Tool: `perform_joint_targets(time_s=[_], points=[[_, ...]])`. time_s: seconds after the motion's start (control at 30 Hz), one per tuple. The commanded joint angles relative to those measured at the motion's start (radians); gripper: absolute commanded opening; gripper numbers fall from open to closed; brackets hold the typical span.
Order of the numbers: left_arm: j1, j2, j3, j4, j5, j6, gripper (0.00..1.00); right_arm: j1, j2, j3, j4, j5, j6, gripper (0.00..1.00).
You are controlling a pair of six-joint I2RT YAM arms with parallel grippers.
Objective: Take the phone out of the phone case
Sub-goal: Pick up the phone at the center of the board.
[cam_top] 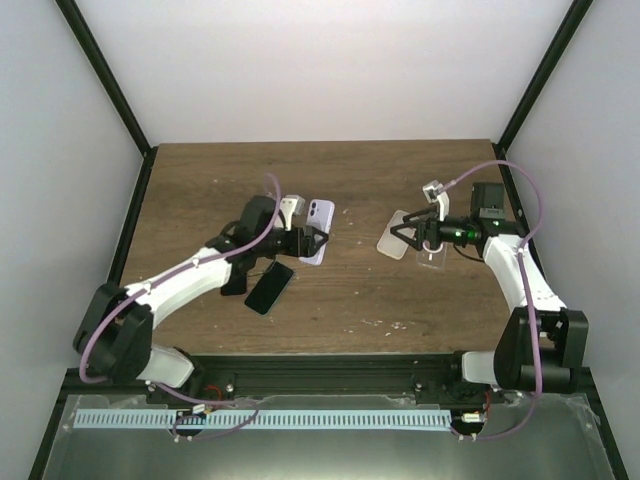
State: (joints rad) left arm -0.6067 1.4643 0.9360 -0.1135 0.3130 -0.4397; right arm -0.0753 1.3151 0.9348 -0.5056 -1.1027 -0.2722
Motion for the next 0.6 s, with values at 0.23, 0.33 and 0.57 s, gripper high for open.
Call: perform_joint_targets(time_s=[0.23,0.33,0.57], points=[[-0.004,-0.231,-0.264,0.702,0.102,-0.251,0.48,0.353,0.042,0.205,-0.108,-0.018,-0.027,1.00],[-0.014,-0.266,-0.299,0.783,0.105,-0.272,0.48,0.402,0.091,0.259,-0.106,-0.023,0.033,1.00],[-0.029,-0.340,-0.351,0.867,0.091,-0.296,0.47,0.488,0.203,0.342,-0.110,-0.079,0.076,1.00]])
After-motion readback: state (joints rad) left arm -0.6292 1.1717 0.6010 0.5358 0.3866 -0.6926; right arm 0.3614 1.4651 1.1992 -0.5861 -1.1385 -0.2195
